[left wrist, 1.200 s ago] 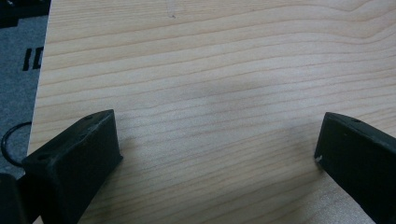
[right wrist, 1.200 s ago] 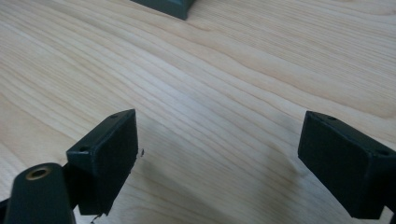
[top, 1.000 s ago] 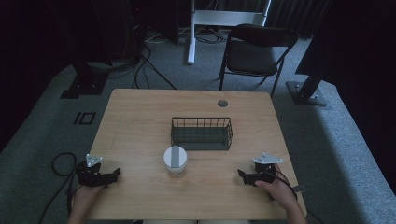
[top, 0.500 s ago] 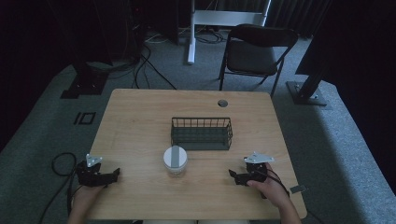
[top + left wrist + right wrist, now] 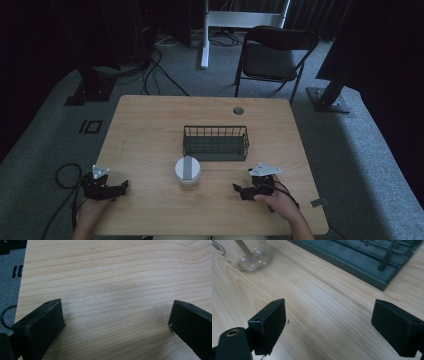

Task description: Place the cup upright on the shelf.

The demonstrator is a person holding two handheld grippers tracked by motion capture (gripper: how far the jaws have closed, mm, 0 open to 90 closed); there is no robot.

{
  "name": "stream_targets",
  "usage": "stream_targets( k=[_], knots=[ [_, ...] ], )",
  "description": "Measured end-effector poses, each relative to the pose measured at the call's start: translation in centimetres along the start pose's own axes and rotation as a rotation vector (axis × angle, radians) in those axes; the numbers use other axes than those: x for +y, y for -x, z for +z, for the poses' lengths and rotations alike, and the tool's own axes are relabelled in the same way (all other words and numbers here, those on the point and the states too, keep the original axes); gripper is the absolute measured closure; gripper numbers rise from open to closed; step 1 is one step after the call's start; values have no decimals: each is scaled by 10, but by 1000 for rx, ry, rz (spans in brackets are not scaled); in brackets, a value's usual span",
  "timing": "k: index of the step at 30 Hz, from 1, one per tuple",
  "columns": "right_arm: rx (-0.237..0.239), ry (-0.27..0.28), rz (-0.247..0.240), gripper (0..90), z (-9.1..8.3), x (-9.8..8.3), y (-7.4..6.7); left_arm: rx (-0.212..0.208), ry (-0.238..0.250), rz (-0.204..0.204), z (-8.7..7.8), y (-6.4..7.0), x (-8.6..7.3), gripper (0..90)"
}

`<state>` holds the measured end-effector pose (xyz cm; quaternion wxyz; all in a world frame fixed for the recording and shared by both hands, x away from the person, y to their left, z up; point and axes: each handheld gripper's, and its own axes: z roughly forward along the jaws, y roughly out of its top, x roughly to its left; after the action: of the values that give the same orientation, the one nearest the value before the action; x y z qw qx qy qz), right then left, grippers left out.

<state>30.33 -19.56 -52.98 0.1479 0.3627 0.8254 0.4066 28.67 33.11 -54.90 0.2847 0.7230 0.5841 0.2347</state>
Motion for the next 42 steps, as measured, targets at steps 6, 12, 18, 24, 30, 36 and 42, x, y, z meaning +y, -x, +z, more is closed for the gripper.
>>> stream_targets(
  k=[6,12,18,24,30,36,42],
  knots=[
    [29,4,-31,123,7,6,-12,0,0,0,0,0,0,1],
    [65,15,-44,123,16,12,-24,0,0,0,0,0,0,1],
    [93,17,-67,123,23,18,-34,0,0,0,0,0,0,1],
    [124,26,-87,141,33,26,-47,0,0,0,0,0,0,1],
    [153,38,-103,141,39,33,-57,0,0,0,0,0,0,1],
    [172,45,-122,141,45,37,-66,0,0,0,0,0,0,1],
    [197,54,-133,140,54,44,-76,0,0,0,0,0,0,1]
  ],
)
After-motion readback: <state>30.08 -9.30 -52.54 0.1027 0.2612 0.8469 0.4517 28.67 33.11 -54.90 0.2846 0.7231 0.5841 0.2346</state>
